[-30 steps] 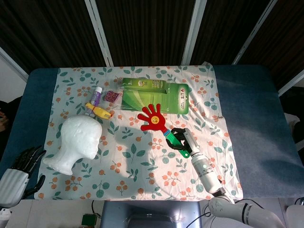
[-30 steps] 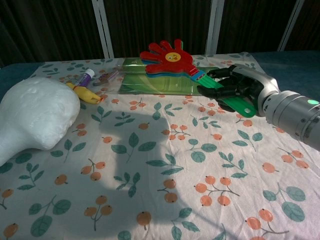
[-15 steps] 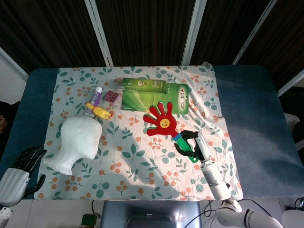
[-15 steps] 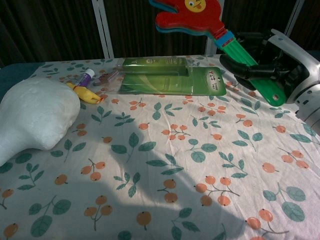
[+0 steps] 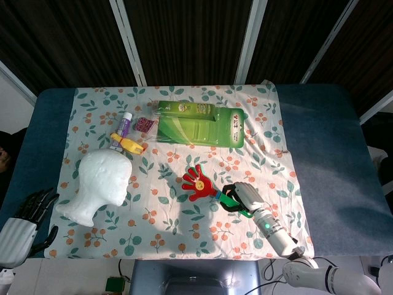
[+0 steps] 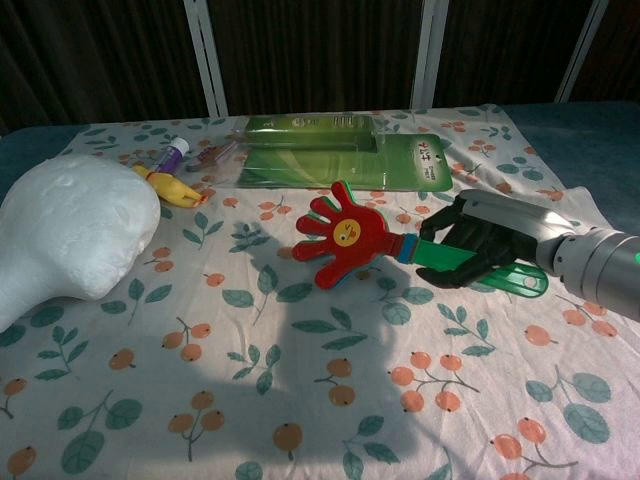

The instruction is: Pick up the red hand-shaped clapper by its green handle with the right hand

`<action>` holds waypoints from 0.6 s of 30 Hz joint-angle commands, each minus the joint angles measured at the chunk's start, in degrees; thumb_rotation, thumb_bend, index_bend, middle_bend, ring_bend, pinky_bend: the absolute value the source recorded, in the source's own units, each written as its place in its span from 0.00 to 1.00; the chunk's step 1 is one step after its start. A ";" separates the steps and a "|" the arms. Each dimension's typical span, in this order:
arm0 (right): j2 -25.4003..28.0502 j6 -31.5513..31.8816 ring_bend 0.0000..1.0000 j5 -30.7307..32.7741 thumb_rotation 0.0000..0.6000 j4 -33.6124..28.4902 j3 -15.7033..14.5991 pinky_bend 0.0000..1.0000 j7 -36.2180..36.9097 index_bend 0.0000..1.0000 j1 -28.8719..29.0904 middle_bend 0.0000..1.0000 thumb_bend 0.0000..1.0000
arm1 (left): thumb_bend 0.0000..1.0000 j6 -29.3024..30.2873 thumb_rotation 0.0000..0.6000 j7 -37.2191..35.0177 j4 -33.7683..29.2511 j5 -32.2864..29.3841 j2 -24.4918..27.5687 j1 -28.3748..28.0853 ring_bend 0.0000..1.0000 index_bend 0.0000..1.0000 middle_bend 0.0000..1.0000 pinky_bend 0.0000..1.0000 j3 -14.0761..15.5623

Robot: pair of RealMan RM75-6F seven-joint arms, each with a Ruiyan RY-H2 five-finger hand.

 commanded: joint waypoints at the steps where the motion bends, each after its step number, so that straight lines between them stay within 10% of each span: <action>1: 12.27 -0.43 1.00 -23.05 1.00 -16.13 -1.83 1.00 51.89 0.98 -1.06 1.00 0.77 | 0.44 -0.39 1.00 0.29 -0.23 -0.12 0.01 -0.19 0.00 0.00 0.00 0.11 -0.07; 7: 10.39 24.26 1.00 -40.46 1.00 -4.42 -10.30 1.00 72.73 0.98 -0.34 1.00 0.79 | 0.44 -0.30 1.00 0.28 -0.09 -0.43 -0.10 -0.02 0.00 0.00 0.00 0.11 -0.10; 18: 10.31 29.76 1.00 -36.66 1.00 1.16 -15.04 1.00 78.64 1.00 2.47 1.00 0.84 | 0.44 -0.76 1.00 0.24 -0.10 -0.81 -0.09 -0.23 0.00 0.00 0.00 0.12 -0.26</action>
